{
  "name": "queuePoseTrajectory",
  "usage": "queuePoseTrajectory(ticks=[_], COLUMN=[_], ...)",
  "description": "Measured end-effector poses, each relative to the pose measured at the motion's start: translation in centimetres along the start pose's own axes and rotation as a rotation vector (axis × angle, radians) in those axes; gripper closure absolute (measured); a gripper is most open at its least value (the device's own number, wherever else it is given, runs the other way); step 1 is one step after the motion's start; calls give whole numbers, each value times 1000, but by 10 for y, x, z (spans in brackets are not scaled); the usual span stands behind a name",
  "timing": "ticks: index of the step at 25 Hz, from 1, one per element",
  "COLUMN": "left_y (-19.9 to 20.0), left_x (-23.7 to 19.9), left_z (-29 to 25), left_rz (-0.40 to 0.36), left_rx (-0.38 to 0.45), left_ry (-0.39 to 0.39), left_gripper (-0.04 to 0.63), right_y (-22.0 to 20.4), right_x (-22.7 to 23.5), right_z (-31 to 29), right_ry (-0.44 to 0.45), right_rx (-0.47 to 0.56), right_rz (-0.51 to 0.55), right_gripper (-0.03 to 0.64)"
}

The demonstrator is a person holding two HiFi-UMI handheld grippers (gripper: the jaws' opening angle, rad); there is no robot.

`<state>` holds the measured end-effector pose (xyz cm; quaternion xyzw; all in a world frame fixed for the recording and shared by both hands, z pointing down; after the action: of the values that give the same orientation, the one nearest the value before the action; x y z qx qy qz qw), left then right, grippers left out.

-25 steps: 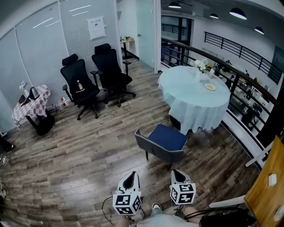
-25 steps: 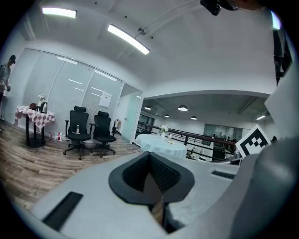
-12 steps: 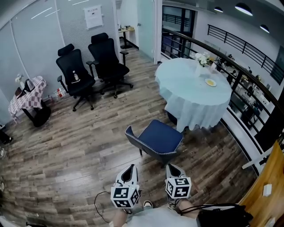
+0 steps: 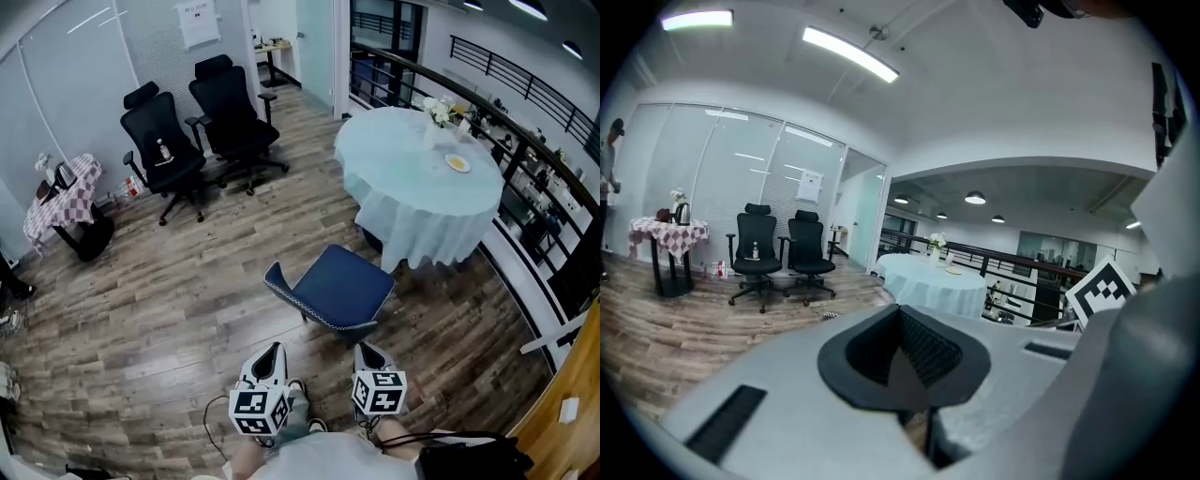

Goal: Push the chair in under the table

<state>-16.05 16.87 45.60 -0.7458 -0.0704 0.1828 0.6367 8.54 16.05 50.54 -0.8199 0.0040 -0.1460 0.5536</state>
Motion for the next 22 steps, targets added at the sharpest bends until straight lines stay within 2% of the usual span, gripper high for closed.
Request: queuePoseTrajectory(ticks=[7, 12, 22], left_y=[-2, 5, 20], left_x=[-23, -42, -84], left_z=[-45, -92, -177], left_rz=[-7, 2, -8], left_rx=[-19, -24, -67], left_ry=[-15, -46, -117], left_gripper=[592, 592, 592], right_y=[4, 22, 52], right_x=[18, 27, 19], right_z=[-32, -70, -156], right_ry=[-64, -101, -114], right_rx=[10, 1, 0], right_rz=[-45, -33, -53], right_gripper=[600, 600, 600])
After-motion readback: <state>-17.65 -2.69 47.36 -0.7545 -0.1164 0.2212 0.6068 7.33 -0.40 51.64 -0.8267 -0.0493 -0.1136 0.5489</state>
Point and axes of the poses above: the fingertips, and each gripper's own axes: z backward along the fingers, x to its right, y out of its top, the point moved 10 cm from there along z, backward along the fingers, and after that the axes turned 11 degrees about x, right-handed, at the moved point
